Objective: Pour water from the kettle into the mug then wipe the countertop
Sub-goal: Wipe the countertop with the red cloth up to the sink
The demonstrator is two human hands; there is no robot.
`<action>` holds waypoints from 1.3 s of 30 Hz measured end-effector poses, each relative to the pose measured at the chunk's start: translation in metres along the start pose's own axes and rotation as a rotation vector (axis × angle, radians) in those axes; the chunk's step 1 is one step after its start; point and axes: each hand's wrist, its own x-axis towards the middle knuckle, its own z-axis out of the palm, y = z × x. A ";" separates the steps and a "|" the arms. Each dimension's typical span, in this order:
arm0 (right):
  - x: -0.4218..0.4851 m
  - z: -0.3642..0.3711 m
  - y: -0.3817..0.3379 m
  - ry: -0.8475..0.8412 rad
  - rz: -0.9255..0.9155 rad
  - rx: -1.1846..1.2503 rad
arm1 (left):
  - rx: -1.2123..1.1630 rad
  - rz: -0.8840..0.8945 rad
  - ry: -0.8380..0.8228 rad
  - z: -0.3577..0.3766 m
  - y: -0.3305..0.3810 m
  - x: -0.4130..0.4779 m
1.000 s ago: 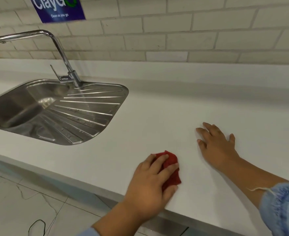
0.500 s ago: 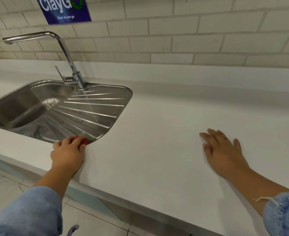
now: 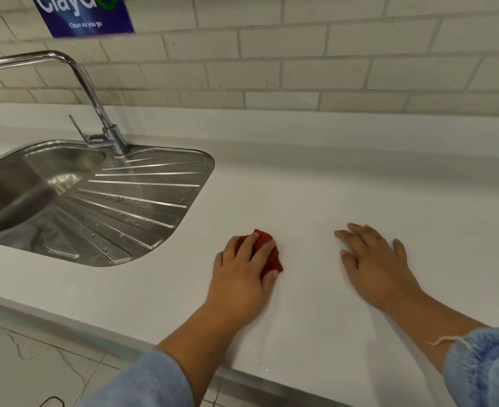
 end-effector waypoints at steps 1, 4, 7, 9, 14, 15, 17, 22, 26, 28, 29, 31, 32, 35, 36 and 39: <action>0.000 0.000 0.000 -0.001 -0.001 0.000 | -0.005 -0.012 0.001 -0.001 -0.011 0.003; -0.001 0.000 0.000 -0.008 0.000 -0.001 | 0.024 -0.179 0.050 -0.008 -0.058 0.015; -0.001 0.000 0.000 0.002 -0.002 -0.005 | 0.064 -0.438 0.067 -0.020 -0.115 0.024; -0.001 0.000 -0.001 0.007 -0.001 -0.003 | 0.048 -0.594 0.040 -0.028 -0.141 0.027; 0.008 -0.007 0.001 0.032 -0.030 -0.081 | -0.097 -0.442 0.190 -0.029 -0.100 0.048; 0.015 -0.013 0.005 0.051 -0.044 -0.127 | -0.130 -0.338 0.197 -0.027 -0.078 0.055; 0.033 -0.026 0.016 0.069 0.009 -0.172 | -0.174 -0.154 0.145 -0.020 -0.033 0.065; 0.051 -0.014 0.038 -0.054 0.160 -0.127 | -0.182 0.239 -0.080 0.013 0.044 0.071; 0.052 -0.008 0.043 -0.021 0.157 -0.087 | -0.111 0.280 -0.153 0.029 0.042 0.112; 0.053 -0.007 0.044 -0.015 0.164 -0.084 | -0.088 0.245 -0.155 0.032 0.028 0.144; 0.053 -0.006 0.045 -0.013 0.165 -0.082 | -0.070 0.220 -0.152 0.034 0.019 0.160; 0.052 -0.005 0.046 -0.011 0.163 -0.072 | -0.032 0.157 -0.143 0.038 -0.002 0.189; 0.052 -0.004 0.046 -0.008 0.162 -0.066 | -0.018 0.118 -0.141 0.040 -0.014 0.202; 0.053 -0.004 0.047 0.000 0.167 -0.055 | 0.019 0.003 -0.107 0.044 -0.057 0.229; 0.053 -0.004 0.047 0.000 0.168 -0.052 | 0.030 -0.041 -0.088 0.043 -0.073 0.234; 0.053 -0.004 0.047 0.010 0.170 -0.025 | 0.037 -0.214 -0.049 0.036 -0.119 0.240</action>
